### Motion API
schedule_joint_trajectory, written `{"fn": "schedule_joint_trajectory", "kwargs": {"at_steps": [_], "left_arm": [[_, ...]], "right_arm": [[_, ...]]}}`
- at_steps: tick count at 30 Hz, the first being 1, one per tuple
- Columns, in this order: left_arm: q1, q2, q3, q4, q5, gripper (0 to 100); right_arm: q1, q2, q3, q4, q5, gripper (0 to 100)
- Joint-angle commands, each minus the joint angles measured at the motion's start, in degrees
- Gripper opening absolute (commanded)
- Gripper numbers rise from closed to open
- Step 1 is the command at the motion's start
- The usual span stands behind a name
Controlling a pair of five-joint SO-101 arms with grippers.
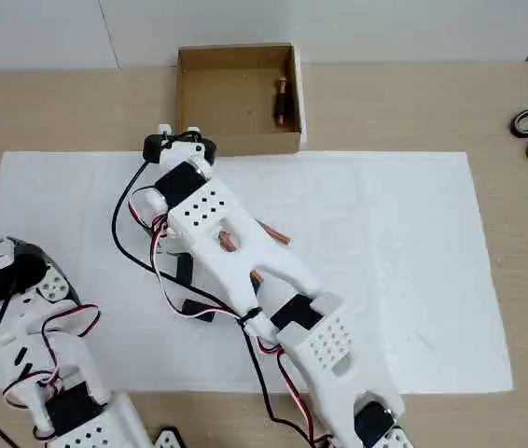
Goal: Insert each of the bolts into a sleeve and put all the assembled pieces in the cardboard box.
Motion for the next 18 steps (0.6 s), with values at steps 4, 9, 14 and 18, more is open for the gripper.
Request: {"fn": "schedule_joint_trajectory", "kwargs": {"at_steps": [4, 9, 14, 18], "left_arm": [[0.09, -0.7, -0.31, 0.09, 0.09, 1], [0.09, -0.7, -0.31, 0.09, 0.0, 1], [0.09, -0.7, -0.31, 0.09, 0.0, 1], [0.09, -0.7, -0.31, 0.09, 0.0, 1]], "right_arm": [[-1.19, 0.04, -0.18, 0.4, -3.43, 22.0], [-3.82, 0.48, -0.18, 0.22, -3.69, 27.8], [-5.23, 2.42, -0.44, -0.04, -3.87, 27.8], [-5.23, 5.14, -0.53, -0.22, -3.87, 27.8]]}}
